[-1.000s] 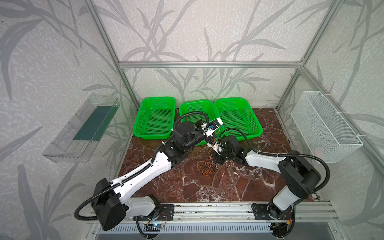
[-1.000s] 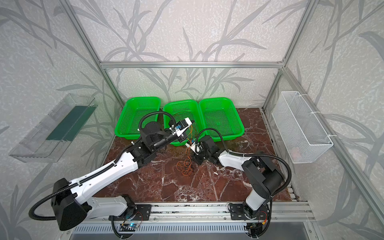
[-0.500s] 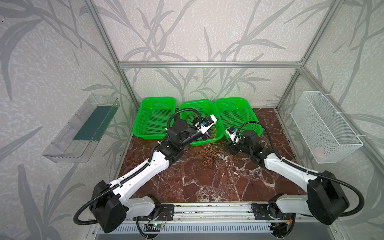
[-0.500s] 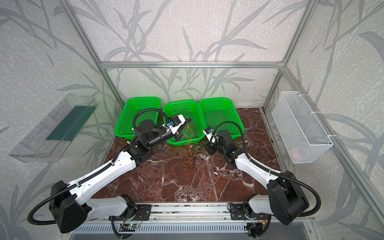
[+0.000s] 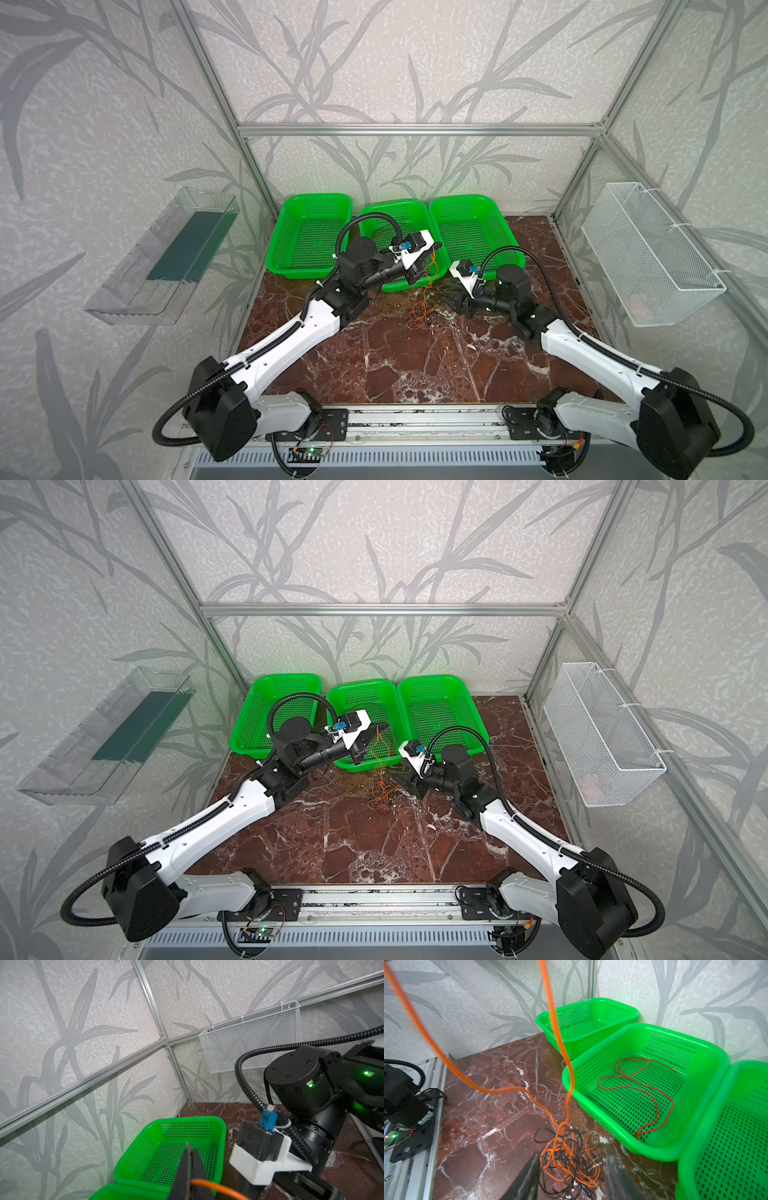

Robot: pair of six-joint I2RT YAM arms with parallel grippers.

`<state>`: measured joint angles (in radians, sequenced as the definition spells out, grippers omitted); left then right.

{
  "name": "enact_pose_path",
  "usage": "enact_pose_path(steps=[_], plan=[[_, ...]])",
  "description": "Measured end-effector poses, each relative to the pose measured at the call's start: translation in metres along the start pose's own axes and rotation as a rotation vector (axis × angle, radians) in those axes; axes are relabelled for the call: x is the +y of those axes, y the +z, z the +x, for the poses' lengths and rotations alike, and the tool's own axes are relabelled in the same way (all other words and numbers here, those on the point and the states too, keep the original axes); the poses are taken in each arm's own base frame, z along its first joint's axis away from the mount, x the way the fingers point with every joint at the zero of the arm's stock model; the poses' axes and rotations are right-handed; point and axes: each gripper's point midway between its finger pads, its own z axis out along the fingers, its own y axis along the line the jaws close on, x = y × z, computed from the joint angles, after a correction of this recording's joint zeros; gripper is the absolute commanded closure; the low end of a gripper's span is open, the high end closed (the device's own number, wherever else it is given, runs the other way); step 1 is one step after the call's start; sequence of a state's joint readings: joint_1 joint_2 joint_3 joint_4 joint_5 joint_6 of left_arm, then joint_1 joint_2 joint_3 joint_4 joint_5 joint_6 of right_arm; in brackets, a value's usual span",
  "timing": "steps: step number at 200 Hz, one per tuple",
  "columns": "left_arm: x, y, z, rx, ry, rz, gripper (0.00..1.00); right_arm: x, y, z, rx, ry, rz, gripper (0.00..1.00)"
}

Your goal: Untangle the cables

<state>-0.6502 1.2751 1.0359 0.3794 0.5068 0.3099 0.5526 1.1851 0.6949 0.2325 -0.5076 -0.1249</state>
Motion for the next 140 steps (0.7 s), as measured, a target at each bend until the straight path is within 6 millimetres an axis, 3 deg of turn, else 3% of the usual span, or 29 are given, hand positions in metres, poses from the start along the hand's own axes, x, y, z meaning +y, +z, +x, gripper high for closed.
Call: enact_pose_path(steps=[56, 119, 140], plan=[[-0.001, 0.000, -0.004, -0.016, -0.010, 0.010, 1.00, 0.018, 0.028, -0.006, 0.003, -0.004, -0.079, 0.56], [-0.004, -0.002, 0.002, -0.011, -0.013, 0.012, 1.00, -0.002, 0.038, 0.006, 0.042, 0.013, 0.034, 0.82], [-0.006, -0.004, 0.005, -0.007, -0.015, 0.013, 1.00, -0.005, 0.038, 0.006, 0.042, 0.016, 0.051, 0.80]])
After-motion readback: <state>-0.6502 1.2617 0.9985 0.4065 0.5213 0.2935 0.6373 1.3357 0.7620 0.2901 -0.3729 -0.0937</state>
